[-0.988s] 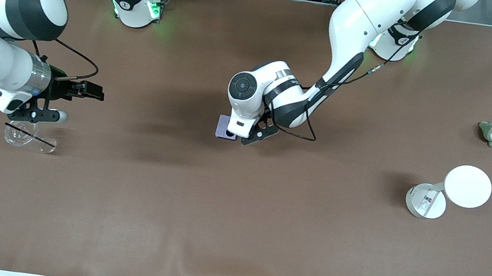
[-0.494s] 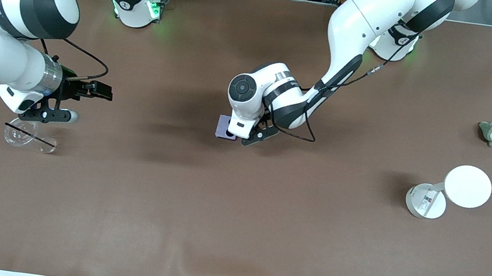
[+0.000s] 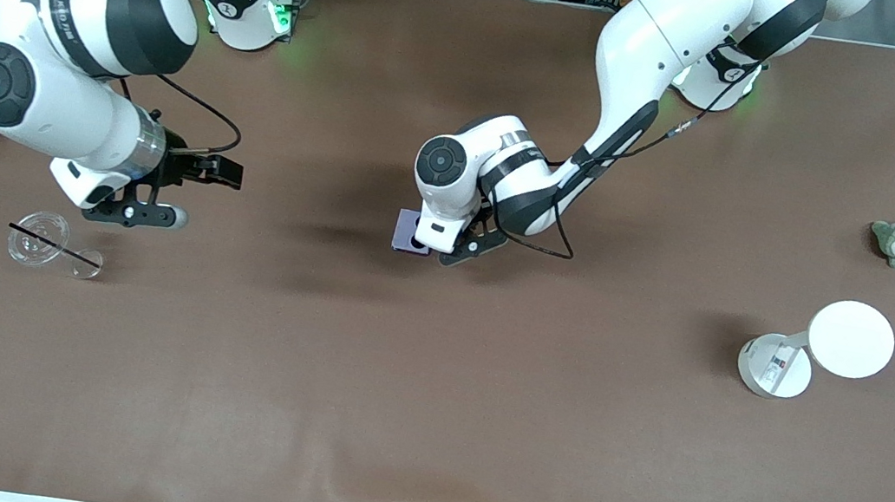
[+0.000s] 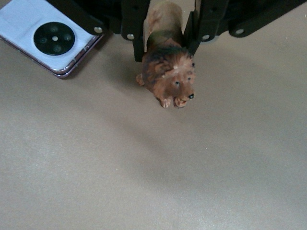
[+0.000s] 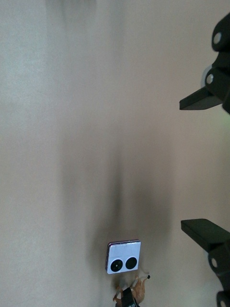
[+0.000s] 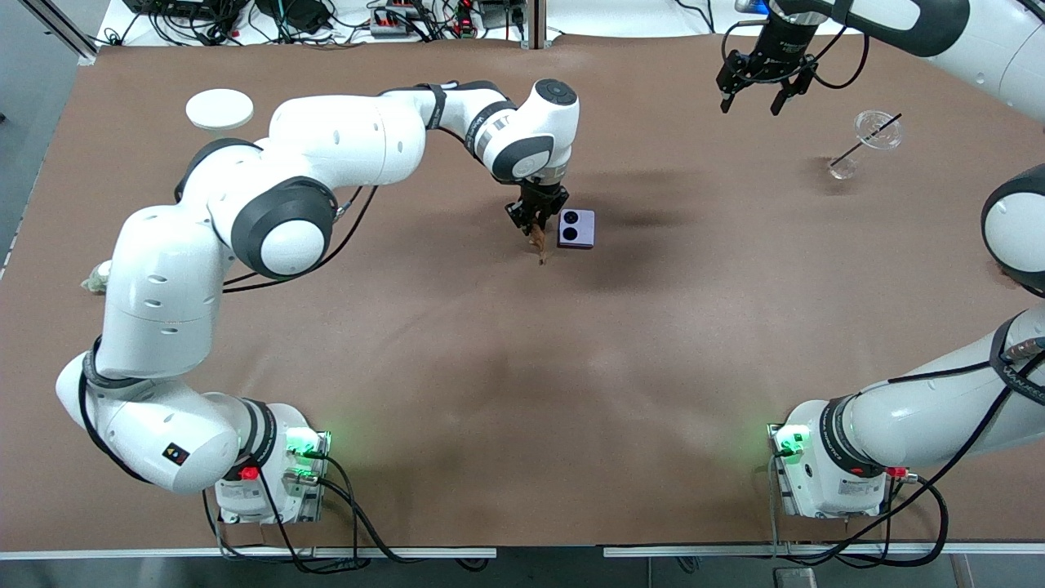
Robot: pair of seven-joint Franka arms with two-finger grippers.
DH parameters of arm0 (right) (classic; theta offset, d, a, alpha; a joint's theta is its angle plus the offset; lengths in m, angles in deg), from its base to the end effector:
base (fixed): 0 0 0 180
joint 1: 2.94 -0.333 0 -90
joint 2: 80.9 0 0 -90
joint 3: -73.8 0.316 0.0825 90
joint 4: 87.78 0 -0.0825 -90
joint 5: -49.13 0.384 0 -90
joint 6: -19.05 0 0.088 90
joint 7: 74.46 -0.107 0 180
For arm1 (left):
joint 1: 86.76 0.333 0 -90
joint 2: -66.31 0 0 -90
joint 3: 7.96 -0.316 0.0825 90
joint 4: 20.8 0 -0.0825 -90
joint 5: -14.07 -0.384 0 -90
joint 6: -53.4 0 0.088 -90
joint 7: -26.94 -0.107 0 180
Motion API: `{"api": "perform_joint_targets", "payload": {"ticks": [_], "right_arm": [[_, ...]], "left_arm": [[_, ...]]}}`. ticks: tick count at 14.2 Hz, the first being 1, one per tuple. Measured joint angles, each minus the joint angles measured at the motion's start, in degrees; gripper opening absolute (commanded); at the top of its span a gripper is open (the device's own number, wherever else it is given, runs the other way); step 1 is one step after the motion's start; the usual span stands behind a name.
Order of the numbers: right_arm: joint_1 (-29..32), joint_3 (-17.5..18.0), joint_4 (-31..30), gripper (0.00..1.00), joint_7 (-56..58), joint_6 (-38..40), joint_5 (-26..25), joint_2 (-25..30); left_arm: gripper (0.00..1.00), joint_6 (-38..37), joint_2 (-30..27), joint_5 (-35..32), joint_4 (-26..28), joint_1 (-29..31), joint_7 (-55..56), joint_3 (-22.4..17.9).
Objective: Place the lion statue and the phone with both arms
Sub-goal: 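Lift the figurine with the left gripper while the right gripper reaches the phone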
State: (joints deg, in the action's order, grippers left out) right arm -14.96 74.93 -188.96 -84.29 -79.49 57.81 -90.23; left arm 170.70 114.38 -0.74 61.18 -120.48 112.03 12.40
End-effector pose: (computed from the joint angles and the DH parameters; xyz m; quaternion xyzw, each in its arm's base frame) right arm 0.5671 0.1463 0.4523 -0.9917 -0.0098 0.1168 0.0526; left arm 0.4595 -0.5355 0.2000 -0.9665 -0.2416 0.0534 0.0687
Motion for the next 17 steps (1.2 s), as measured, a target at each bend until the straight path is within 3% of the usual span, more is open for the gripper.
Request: {"api": "perform_joint_targets", "payload": {"ticks": [6,12,17], "right_arm": [[-3.83,0.06,-0.99,1.0,-5.79,-5.95,0.04,-1.17],[-12.07,0.19,-1.98,1.0,-15.47,-17.89,0.06,-11.21],[-20.4,0.28,-1.99,1.0,-21.69,-26.81,0.06,-15.87]], "left_arm": [[0.0,-2.61,-1.37,-0.82,-1.71,3.8,-1.29,-0.36],[0.0,-12.18,-5.69,-3.8,-1.7,14.79,-12.55,-0.39],[0.0,-13.13,-10.58,-3.89,3.02,23.56,-26.07,-0.26]]}}
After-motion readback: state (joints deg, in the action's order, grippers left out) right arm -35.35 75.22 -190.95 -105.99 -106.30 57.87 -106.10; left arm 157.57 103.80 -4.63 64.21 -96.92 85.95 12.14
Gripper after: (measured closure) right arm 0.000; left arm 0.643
